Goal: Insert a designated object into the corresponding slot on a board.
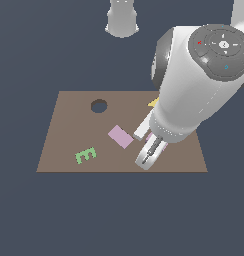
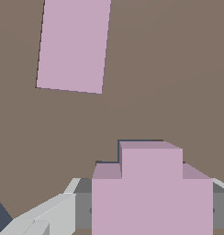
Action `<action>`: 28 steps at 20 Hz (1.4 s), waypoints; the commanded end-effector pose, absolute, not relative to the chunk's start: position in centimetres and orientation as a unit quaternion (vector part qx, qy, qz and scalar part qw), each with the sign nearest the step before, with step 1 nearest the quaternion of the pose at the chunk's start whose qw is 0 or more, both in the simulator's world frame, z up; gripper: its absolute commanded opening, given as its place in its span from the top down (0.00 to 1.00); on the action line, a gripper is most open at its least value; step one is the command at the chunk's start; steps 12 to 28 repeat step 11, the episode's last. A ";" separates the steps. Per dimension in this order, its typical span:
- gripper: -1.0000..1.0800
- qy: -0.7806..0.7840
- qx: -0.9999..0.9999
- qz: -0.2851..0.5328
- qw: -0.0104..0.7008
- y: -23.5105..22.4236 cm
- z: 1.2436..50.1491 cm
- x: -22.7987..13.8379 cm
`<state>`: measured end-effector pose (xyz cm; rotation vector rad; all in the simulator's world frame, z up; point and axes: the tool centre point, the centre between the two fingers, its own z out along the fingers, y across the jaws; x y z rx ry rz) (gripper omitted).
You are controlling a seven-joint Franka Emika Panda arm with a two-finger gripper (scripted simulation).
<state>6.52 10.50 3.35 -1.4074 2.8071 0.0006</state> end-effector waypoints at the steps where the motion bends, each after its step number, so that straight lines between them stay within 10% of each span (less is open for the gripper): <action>1: 1.00 0.894 -0.448 0.000 0.001 10.5 3.1 6.5; 2: 0.04 0.894 -0.448 0.000 0.001 10.5 3.1 6.5; 28: 0.04 0.894 -0.448 0.000 0.001 10.5 3.1 6.5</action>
